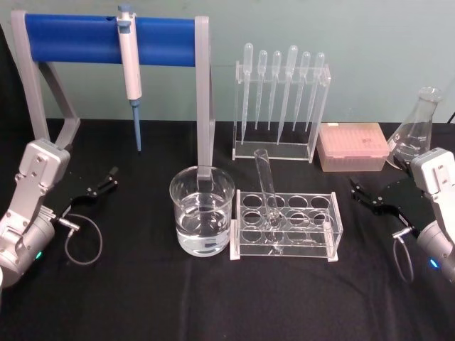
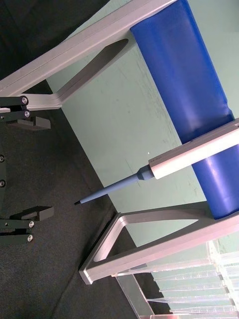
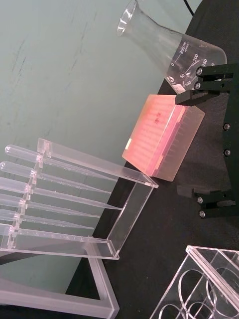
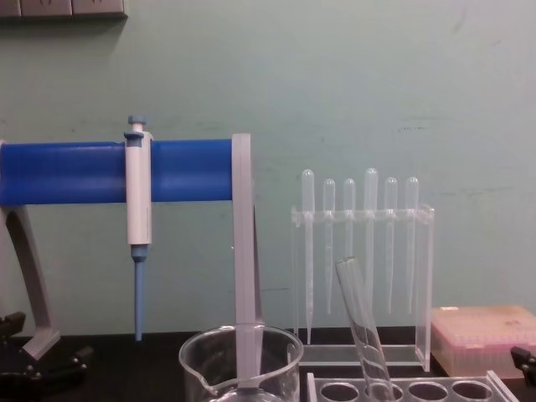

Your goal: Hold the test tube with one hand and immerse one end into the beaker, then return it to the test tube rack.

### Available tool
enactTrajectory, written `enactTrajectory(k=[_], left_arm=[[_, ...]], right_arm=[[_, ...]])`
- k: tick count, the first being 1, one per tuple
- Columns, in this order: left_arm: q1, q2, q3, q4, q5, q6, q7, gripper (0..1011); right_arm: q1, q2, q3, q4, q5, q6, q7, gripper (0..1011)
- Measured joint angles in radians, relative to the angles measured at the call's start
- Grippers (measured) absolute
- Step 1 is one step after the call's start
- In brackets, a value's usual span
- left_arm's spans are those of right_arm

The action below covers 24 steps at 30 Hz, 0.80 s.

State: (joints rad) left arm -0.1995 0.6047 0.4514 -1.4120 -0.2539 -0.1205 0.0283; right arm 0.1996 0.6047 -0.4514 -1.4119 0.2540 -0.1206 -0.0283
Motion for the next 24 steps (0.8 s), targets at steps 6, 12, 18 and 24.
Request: enactTrajectory(k=[6, 12, 18, 24], left_arm=[[0.0, 0.0, 0.0, 0.0, 0.0, 0.0, 0.0, 1000], [0.0, 0.0, 0.0, 0.0, 0.0, 0.0, 0.0, 1000], [0.0, 0.0, 0.0, 0.0, 0.0, 0.0, 0.0, 1000], [0.0, 0.0, 0.0, 0.0, 0.0, 0.0, 0.0, 1000]], right_arm=[[0.0, 0.0, 0.0, 0.0, 0.0, 0.0, 0.0, 1002], [0.0, 0.0, 0.0, 0.0, 0.0, 0.0, 0.0, 1002], [0.0, 0.0, 0.0, 0.0, 0.0, 0.0, 0.0, 1002], [0.0, 0.0, 0.0, 0.0, 0.0, 0.0, 0.0, 1002]])
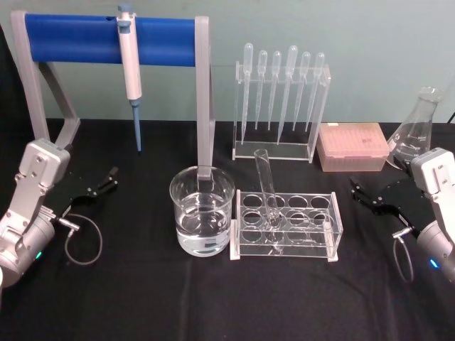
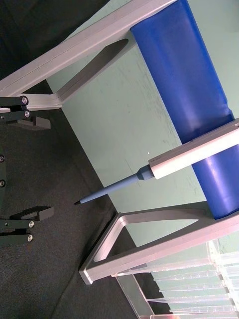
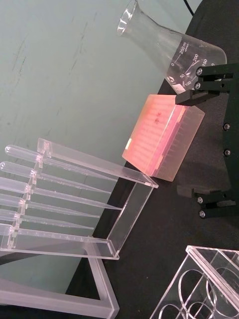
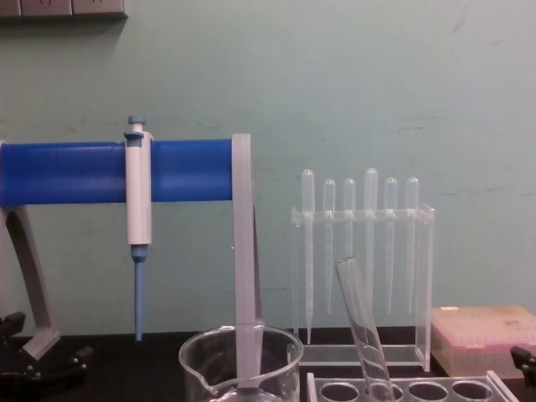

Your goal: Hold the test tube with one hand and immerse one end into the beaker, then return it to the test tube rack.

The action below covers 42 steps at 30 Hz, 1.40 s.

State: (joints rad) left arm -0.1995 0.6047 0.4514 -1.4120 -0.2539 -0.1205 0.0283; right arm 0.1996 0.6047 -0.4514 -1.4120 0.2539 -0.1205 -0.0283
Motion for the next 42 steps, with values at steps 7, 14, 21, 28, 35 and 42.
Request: enactTrajectory(k=[7, 14, 21, 28, 35, 42], left_arm=[[0.0, 0.0, 0.0, 0.0, 0.0, 0.0, 0.0, 1000], [0.0, 0.0, 0.0, 0.0, 0.0, 0.0, 0.0, 1000], [0.0, 0.0, 0.0, 0.0, 0.0, 0.0, 0.0, 1000], [0.0, 0.0, 0.0, 0.0, 0.0, 0.0, 0.0, 1000], [0.0, 0.0, 0.0, 0.0, 0.0, 0.0, 0.0, 1000], [0.0, 0.0, 0.0, 0.0, 0.0, 0.0, 0.0, 1000]], right_arm=[[0.0, 0.0, 0.0, 0.0, 0.0, 0.0, 0.0, 1002], [-0.078, 0.044, 0.044, -0.113, -0.001, 0.006, -0.001, 1002], [-0.182, 0.1, 0.093, -0.277, 0.052, 0.048, 0.027, 1002], [-0.171, 0.112, 0.079, -0.345, 0.154, 0.093, 0.202, 1002], [-0.062, 0.056, 0.008, -0.309, 0.162, 0.151, 0.34, 1002], [0.066, -0.028, -0.047, -0.22, 0.145, 0.241, 0.42, 1002]])
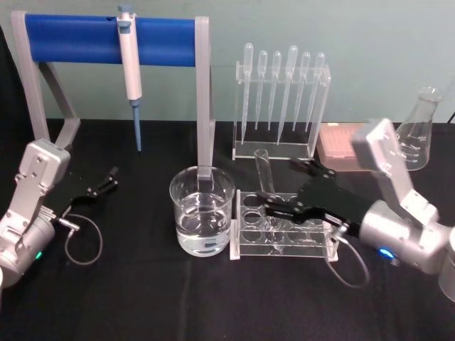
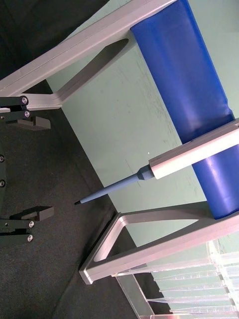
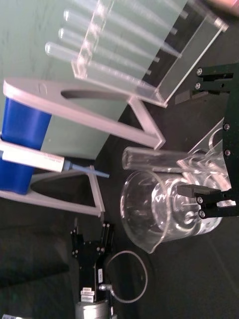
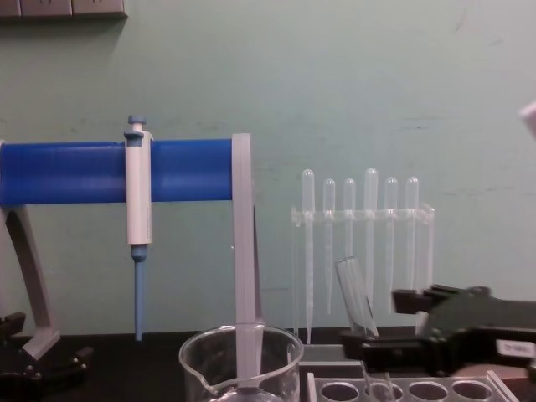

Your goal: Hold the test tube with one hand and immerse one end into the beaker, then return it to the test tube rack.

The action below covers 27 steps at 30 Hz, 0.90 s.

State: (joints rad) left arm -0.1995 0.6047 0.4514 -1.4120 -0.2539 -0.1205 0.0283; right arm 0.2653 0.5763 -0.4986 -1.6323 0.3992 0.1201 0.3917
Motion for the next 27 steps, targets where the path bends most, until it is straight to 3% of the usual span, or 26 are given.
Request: enactTrajectory(k=[7, 12, 19, 27], left_arm=[[0.0, 0.0, 0.0, 0.0, 0.0, 0.0, 0.0, 1000], [0.0, 0.0, 0.0, 0.0, 0.0, 0.0, 0.0, 1000], [0.0, 0.0, 0.0, 0.0, 0.0, 0.0, 0.0, 1000], [0.0, 0.0, 0.0, 0.0, 0.0, 0.0, 0.0, 1000]], right_arm=[[0.078, -0.045, -0.019, 0.044, -0.009, 0.074, 0.052, 1002], [0.091, -0.062, -0.016, 0.052, -0.01, 0.095, 0.067, 982], [0.082, -0.08, -0.002, 0.059, 0.002, 0.109, 0.07, 820], [0.07, -0.081, 0.01, 0.05, 0.003, 0.111, 0.069, 551]])
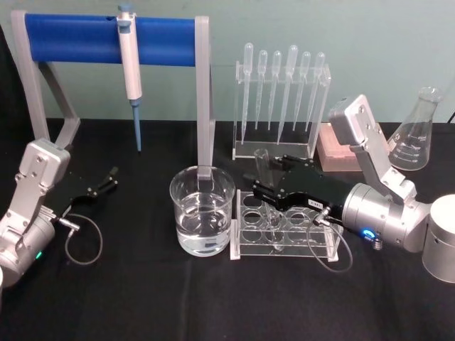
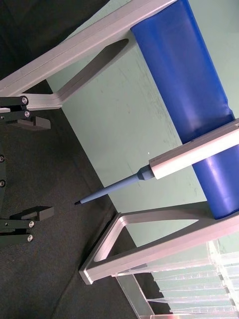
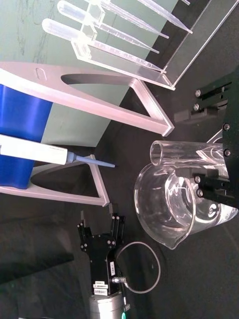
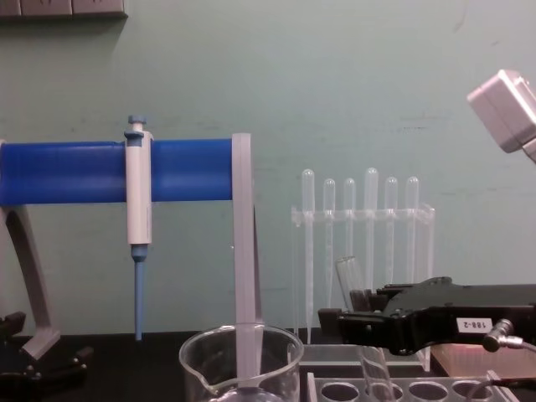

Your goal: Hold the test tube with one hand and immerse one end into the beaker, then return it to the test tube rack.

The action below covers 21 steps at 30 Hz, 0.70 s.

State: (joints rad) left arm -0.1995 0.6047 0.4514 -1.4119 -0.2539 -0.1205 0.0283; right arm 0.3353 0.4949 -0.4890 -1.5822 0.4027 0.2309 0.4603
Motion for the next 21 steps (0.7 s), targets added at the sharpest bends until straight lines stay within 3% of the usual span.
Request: enactTrajectory(k=[11, 21], left_arm=[[0.0, 0.0, 0.0, 0.0, 0.0, 0.0, 0.0, 1000], [0.0, 0.0, 0.0, 0.0, 0.0, 0.0, 0.0, 1000]], right_arm=[[-0.02, 0.004, 0.018, -0.034, 0.013, -0.002, -0.002, 233], [-0.071, 0.012, 0.07, -0.119, 0.056, -0.045, -0.026, 227]])
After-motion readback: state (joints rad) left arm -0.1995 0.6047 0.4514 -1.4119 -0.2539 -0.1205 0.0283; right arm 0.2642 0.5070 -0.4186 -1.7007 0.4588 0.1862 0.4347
